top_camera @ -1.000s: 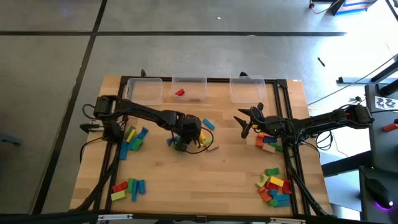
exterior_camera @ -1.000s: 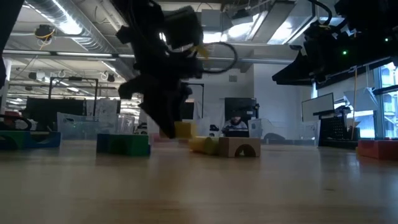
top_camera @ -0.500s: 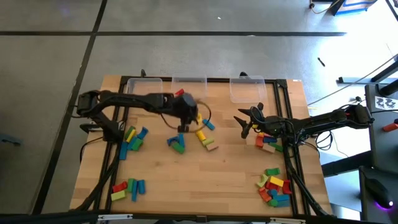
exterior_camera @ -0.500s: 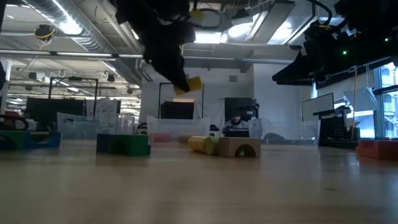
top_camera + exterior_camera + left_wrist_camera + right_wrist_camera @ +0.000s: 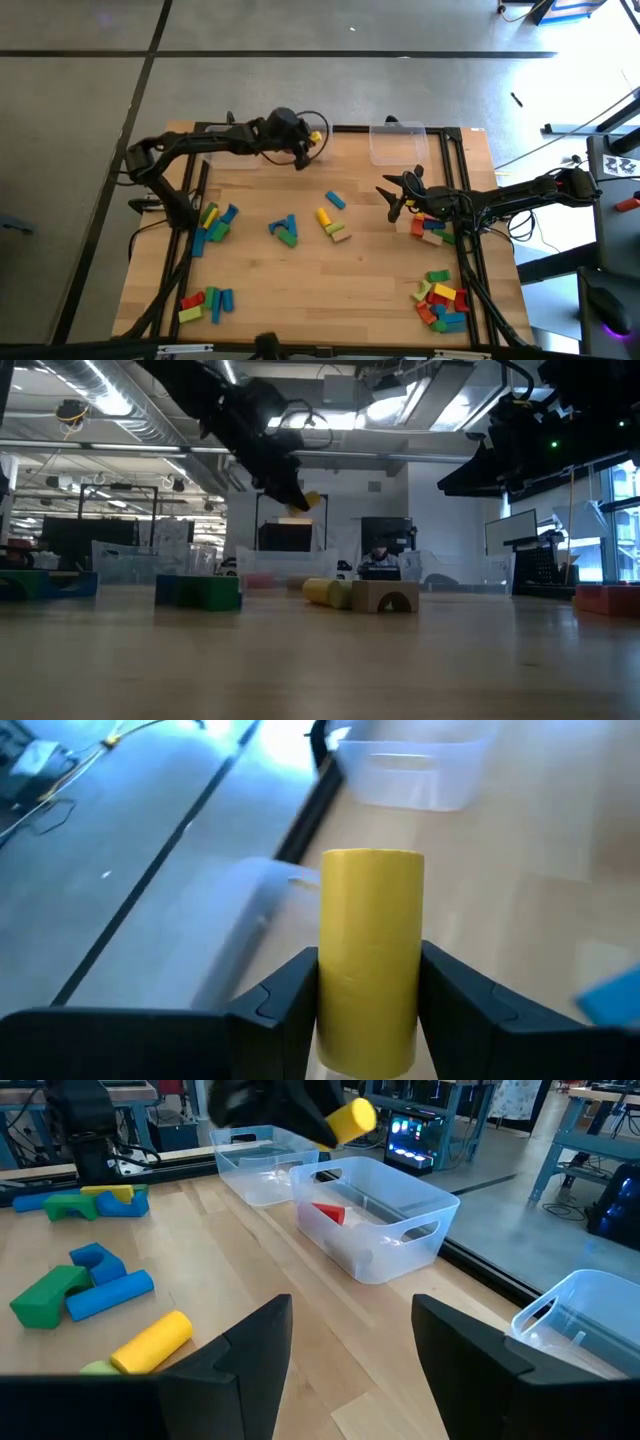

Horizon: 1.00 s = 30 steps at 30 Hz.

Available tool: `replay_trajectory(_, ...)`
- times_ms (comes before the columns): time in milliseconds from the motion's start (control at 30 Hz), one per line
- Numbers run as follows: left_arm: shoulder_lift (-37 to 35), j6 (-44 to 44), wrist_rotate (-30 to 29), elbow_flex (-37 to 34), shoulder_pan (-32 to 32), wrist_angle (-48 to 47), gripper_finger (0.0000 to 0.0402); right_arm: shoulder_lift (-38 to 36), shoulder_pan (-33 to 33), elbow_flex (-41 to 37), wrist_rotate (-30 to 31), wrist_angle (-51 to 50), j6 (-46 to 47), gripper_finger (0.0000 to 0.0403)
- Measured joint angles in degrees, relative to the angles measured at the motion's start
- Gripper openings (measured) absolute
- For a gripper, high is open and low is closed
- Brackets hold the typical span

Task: Sort blocks by size
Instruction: Put the yellow cylindrical block into the middle transparent bin

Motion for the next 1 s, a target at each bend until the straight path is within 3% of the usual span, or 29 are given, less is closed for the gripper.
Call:
replay_trajectory(500, 11.5, -2.5, 0.2, -0.3, 6.2, 12.1, 0.0143, 0.0, 0.0, 0.0, 0.6, 0.0, -0.1, 0.0209)
replay_trajectory(1000, 12.2, -4.2, 0.2, -0.3, 6.2, 12.4, 0.0145, 0.0, 0.0, 0.0, 1.1, 0.0, -0.2, 0.0209)
